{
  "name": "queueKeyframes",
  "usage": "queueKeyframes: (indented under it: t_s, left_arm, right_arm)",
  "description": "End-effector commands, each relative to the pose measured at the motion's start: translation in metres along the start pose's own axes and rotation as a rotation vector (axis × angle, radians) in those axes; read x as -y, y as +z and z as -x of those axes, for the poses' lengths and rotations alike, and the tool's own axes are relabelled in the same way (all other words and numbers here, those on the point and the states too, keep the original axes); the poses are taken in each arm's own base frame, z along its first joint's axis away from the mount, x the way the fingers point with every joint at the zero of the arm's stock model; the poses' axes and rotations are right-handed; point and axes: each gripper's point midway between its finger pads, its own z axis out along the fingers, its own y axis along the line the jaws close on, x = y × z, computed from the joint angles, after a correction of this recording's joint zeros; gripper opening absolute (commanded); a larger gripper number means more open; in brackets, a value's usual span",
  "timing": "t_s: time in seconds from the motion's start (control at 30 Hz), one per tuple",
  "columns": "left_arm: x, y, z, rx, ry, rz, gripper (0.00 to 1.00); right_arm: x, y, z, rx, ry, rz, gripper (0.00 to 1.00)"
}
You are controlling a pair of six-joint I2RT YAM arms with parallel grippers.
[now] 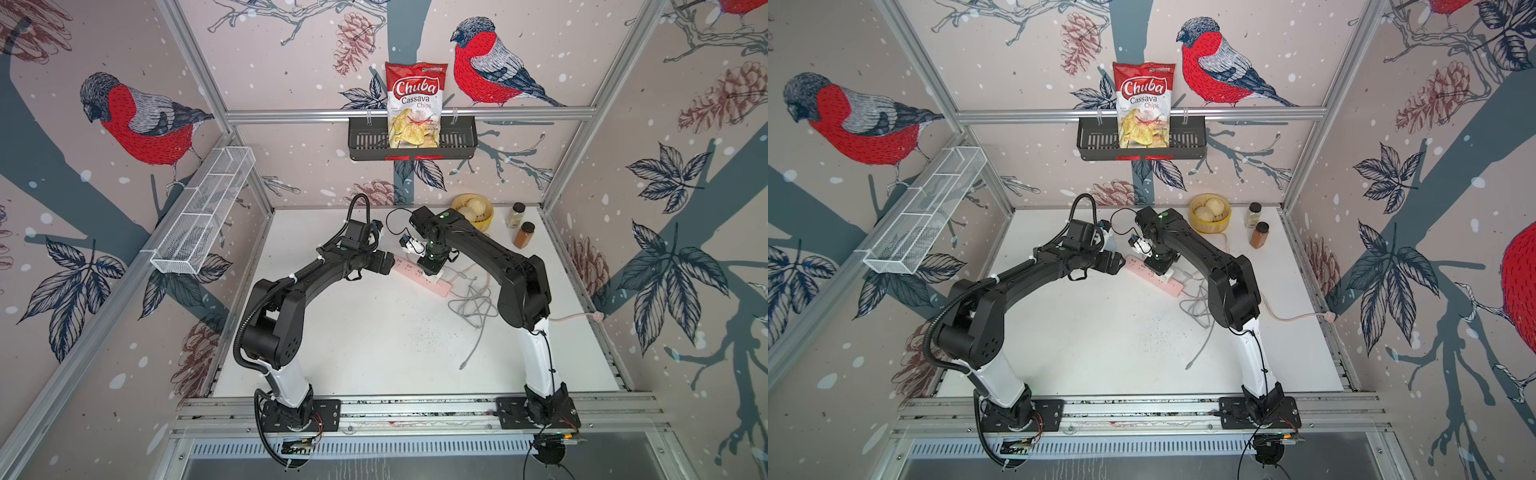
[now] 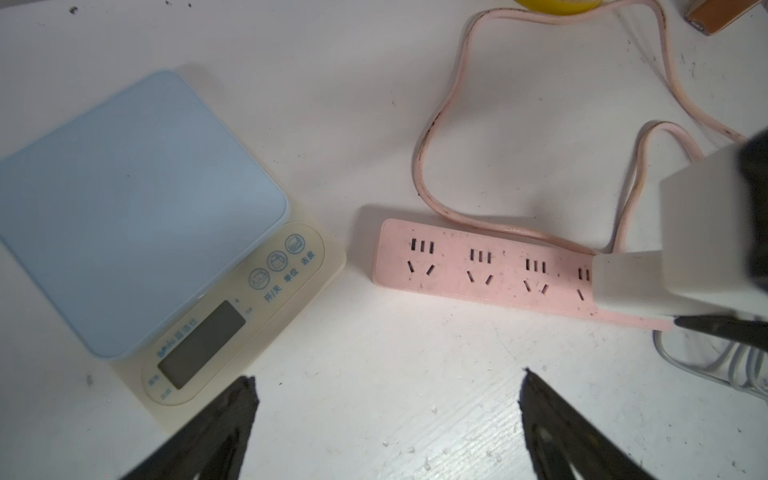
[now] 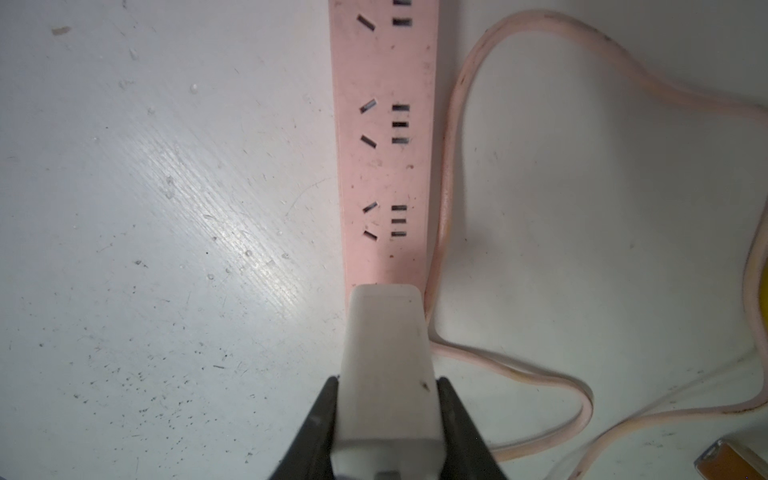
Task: Charge the electronic scale
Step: Adjust the socket at the center of the board.
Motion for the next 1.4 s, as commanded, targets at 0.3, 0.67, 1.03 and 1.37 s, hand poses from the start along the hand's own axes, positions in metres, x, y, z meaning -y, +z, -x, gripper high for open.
queueKeyframes:
  t_s: [0.3,0.67,1.03,1.37]
  left_arm:
    - [0.002,0.022,-0.002,-0.027,-0.028,-0.041,0.93]
    - [0.011,0.053,0.022,-0.02,-0.019,-0.091,0.79]
    - [0.035,0.086,0.003,-0.103,0.016,-0.118,0.76]
    - [0.052,0.078,-0.025,-0.136,-0.042,-0.159,0.72]
  right_arm:
    - [0.0,0.008,0.006,0.017,0.239,0.096,0.11]
    - [0.01,0.011,-0.012,0.023,0.621,0.156,0.0]
    - [0.018,-0.013,-0.025,0.074,0.916,0.107,0.0]
    - [0.018,-0.021,-0.046,0.074,1.17,0.212,0.0]
